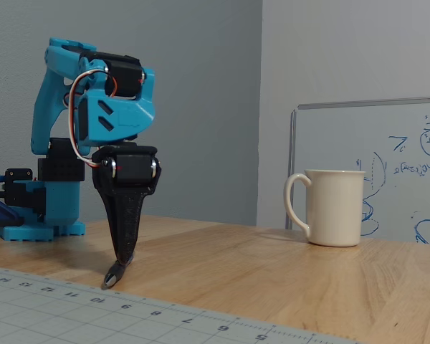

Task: Touch the pen.

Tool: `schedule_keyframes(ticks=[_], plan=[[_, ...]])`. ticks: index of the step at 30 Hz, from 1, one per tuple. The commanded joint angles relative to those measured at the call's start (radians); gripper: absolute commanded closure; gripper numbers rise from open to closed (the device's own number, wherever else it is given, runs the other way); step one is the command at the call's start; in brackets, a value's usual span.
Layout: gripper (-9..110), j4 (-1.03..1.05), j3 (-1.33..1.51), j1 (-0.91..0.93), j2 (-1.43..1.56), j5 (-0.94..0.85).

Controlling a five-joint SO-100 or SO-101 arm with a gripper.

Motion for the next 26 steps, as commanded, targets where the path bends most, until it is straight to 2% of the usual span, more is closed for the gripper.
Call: schedule_keyframes(ticks=[1, 26], plan=[[101, -0.011, -0.069, 0.005, 0.026, -0.008], [101, -0.021, -0.071, -0.025, 0.034, -0.009]])
